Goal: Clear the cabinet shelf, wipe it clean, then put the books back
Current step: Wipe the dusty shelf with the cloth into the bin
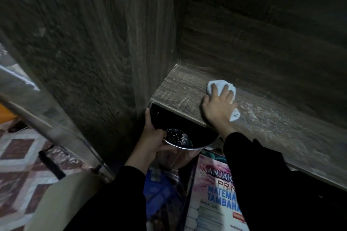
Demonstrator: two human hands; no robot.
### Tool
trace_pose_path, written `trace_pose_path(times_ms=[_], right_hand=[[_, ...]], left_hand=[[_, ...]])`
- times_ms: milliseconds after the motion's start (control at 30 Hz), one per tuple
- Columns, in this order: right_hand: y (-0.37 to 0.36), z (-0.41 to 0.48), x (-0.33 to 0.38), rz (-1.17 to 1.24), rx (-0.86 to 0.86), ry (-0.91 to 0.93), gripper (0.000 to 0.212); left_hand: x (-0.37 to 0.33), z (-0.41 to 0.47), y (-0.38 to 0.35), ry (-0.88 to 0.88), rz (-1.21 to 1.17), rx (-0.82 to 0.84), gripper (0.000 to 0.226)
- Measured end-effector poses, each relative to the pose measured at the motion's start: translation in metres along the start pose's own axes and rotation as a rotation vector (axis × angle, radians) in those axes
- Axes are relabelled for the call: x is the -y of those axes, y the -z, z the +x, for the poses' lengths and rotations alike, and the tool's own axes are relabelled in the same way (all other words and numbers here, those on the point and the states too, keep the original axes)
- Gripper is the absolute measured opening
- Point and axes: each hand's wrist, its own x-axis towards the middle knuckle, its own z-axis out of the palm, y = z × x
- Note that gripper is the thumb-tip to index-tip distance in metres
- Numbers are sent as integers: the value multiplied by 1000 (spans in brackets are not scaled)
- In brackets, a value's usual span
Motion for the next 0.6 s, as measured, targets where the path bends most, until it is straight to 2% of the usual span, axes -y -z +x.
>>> trace_pose_path(times_ms=[67,167,267,600], right_hand=[[-4,0,28,-16,89,81,55],[-11,-10,64,-47,208,313,56],[-18,-27,80,-65,226,533,55],[7,-35,72,-231,287,871,57]], left_hand=[[-1,-2,-1,-5,0,0,94],[-1,-1,-3,-18,-5,-17,91],[2,3,-2,-54,26,-39,91],[-1,-6,-8,-53,49,-14,92]])
